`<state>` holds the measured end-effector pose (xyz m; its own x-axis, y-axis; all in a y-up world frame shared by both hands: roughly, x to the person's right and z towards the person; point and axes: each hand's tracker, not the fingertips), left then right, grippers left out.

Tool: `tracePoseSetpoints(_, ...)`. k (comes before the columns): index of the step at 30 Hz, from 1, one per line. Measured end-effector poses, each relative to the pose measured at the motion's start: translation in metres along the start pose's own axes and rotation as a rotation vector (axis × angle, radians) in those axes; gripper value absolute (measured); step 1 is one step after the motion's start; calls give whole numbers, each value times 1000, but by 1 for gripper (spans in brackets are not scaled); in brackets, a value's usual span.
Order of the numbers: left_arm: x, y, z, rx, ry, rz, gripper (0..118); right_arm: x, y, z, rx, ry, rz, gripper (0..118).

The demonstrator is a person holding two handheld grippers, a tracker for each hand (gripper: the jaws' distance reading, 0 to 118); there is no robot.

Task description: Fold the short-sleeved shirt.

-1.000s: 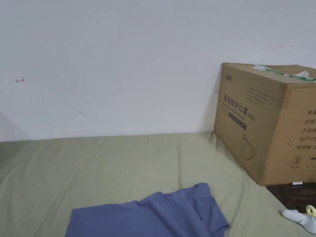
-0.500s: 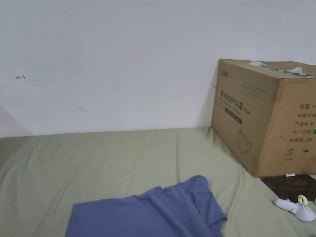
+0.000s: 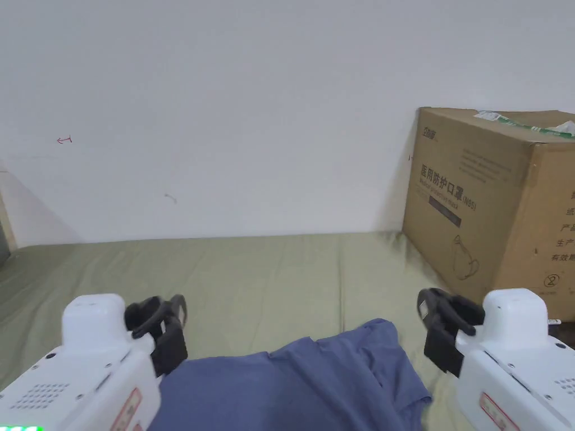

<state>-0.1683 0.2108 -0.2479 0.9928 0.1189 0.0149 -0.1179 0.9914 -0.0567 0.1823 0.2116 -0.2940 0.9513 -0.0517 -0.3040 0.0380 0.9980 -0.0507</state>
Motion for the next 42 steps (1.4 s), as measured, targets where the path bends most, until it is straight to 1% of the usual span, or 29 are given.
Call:
tracePoseSetpoints(1,7,0,-5,-6,28,-33,0,-4,0,-3,16,-33,1,0)
tracePoseSetpoints(2,12,-4,-7,-3,38,-35,0,-6,0,-8,11,-20,-13,0)
tracePoseSetpoints(3,12,-5,-10,-13,-3,-17,0,-4,1,-14,-2,-3,-35,0)
tracePoseSetpoints(4,14,-6,-12,-23,-38,3,0,-5,0,-19,-7,-13,-41,0)
tracePoseSetpoints(6,23,-10,-16,-33,1,-11,0,-5,0,-26,-15,-40,-46,0)
tracePoseSetpoints(10,12,-9,-28,-50,3,-3,0,1,1,-39,-38,-50,-67,0)
tracePoseSetpoints(12,-1,0,-47,-88,0,-10,0,6,-1,-47,-65,-52,-83,0)
tracePoseSetpoints(14,-19,12,-79,-219,-29,-2,0,11,-3,-54,-89,-40,-92,0)
tracePoseSetpoints(16,-48,17,-126,-432,-48,58,0,16,-8,-61,-114,-29,-89,0)
tracePoseSetpoints(18,-87,6,-187,-710,-69,200,0,23,-15,-73,-153,-17,-67,0)
tracePoseSetpoints(20,-121,-16,-238,-893,-64,293,0,28,-25,-85,-185,-15,-56,0)
tracePoseSetpoints(21,-135,-32,-259,-931,-42,281,0,32,-30,-92,-203,-19,-53,0)
tracePoseSetpoints(22,-145,-45,-276,-949,5,237,3,35,-35,-99,-218,-21,-53,0)
tracePoseSetpoints(23,-154,-59,-292,-953,76,184,36,38,-40,-106,-237,-20,-58,0)
tracePoseSetpoints(24,-166,-74,-307,-950,140,132,74,42,-48,-112,-257,-18,-69,0)
tracePoseSetpoints(25,-177,-88,-320,-960,167,108,94,45,-54,-118,-275,-19,-81,0)
tracePoseSetpoints(26,-186,-100,-330,-973,184,90,95,48,-60,-123,-290,-20,-95,0)
tracePoseSetpoints(28,-198,-127,-345,-983,191,79,94,55,-73,-133,-327,-29,-132,0)
tracePoseSetpoints(30,-208,-152,-360,-1034,175,89,94,62,-85,-142,-359,-29,-168,0)
tracePoseSetpoints(32,-209,-175,-363,-1060,161,88,94,67,-95,-147,-383,-34,-183,0)
tracePoseSetpoints(35,-205,-205,-363,-1095,129,79,95,73,-107,-154,-412,-44,-184,0)
tracePoseSetpoints(36,-201,-210,-361,-1065,127,22,97,75,-110,-155,-422,-47,-178,0)
tracePoseSetpoints(37,-198,-208,-358,-1033,126,3,98,76,-112,-157,-430,-51,-171,0)
tracePoseSetpoints(39,-201,-203,-351,-1033,133,35,95,80,-114,-160,-444,-50,-164,0)
tracePoseSetpoints(40,-203,-199,-348,-1028,126,42,88,82,-113,-161,-448,-46,-166,0)
tracePoseSetpoints(41,-203,-193,-343,-1018,125,34,66,85,-113,-164,-453,-37,-170,0)
tracePoseSetpoints(42,-203,-186,-338,-1000,134,16,38,89,-112,-169,-460,-27,-166,0)
